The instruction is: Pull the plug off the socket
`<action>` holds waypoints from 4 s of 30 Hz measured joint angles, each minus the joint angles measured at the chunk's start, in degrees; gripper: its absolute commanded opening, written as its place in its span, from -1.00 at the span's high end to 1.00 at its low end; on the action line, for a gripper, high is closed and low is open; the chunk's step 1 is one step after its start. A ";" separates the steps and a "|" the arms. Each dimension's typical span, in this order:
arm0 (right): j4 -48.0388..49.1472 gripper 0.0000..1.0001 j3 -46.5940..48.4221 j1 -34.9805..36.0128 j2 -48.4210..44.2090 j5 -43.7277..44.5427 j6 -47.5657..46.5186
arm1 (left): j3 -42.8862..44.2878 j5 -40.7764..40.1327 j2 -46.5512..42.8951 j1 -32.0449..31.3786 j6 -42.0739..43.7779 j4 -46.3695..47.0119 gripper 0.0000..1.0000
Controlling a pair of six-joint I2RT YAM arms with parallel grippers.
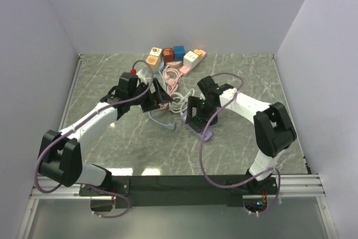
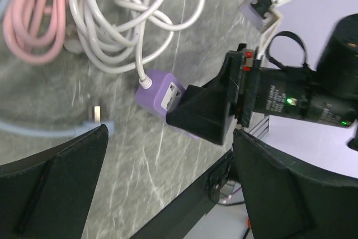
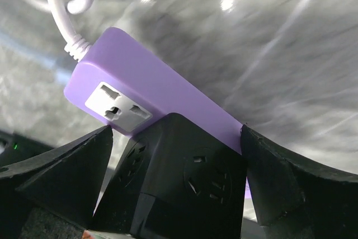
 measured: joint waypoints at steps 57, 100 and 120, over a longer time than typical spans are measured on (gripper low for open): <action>-13.92 -1.00 12.39 0.98 -0.15 9.35 -10.47 | -2.82 -9.66 3.21 -13.14 -3.96 1.22 -0.99; -4.81 0.51 0.79 7.32 -5.18 13.44 -23.74 | -4.72 -10.32 3.98 -13.40 -4.39 3.69 -0.99; -3.67 -0.92 2.49 8.11 -0.52 13.03 -21.97 | -5.05 -10.40 4.00 -13.38 -3.43 3.54 -0.99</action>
